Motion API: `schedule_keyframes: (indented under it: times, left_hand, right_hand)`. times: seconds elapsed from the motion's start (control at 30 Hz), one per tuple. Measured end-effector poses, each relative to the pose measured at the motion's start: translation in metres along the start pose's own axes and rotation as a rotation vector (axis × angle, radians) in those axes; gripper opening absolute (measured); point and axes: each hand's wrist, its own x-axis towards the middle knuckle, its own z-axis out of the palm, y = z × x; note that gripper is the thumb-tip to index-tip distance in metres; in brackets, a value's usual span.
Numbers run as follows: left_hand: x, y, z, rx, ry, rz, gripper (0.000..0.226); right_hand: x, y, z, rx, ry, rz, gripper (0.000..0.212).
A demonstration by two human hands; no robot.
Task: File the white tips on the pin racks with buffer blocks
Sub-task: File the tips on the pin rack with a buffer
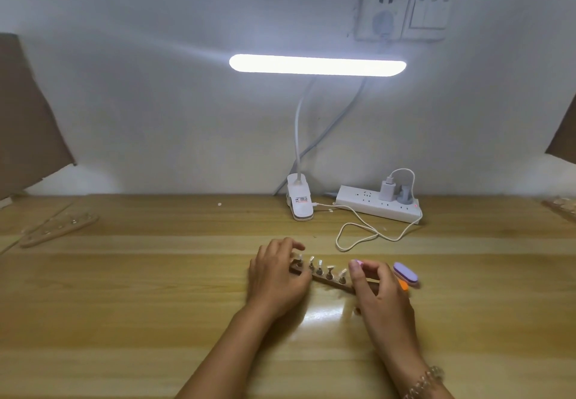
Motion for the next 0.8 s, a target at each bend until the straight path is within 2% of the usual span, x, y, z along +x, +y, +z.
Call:
schedule_keyframes:
  times: [0.07,0.17,0.3,0.43,0.53,0.6,0.7,0.8]
  left_hand:
    - [-0.002,0.002,0.0,0.058,0.018,0.097,0.035]
    - [-0.005,0.006,-0.001,0.096,0.053,0.18,0.024]
    - [-0.008,0.013,-0.004,0.123,0.095,0.201,0.008]
    - [-0.015,0.019,-0.01,0.161,0.188,0.282,0.009]
    - [-0.03,0.014,-0.018,0.013,0.165,0.258,0.005]
    - [-0.04,0.008,-0.022,-0.08,0.104,0.221,0.004]
    - [-0.049,0.005,-0.026,-0.185,0.066,0.204,0.005]
    - [-0.054,0.008,-0.029,-0.172,0.024,0.258,0.023]
  right_hand:
    - [-0.001,-0.001,-0.001,-0.011,0.0,0.004,0.018]
    - [-0.001,-0.003,-0.001,-0.017,-0.008,-0.002,0.017]
    - [-0.001,-0.002,-0.001,-0.031,0.0,-0.006,0.019]
    - [-0.002,-0.002,-0.002,0.002,0.002,-0.02,0.016]
    - [-0.007,-0.002,0.0,-0.013,0.037,-0.15,0.013]
    - [-0.015,-0.002,0.003,-0.067,0.03,-0.307,0.027]
    - [-0.031,-0.006,0.009,-0.08,-0.096,-0.465,0.044]
    - [-0.031,-0.006,0.011,-0.093,-0.164,-0.449,0.033]
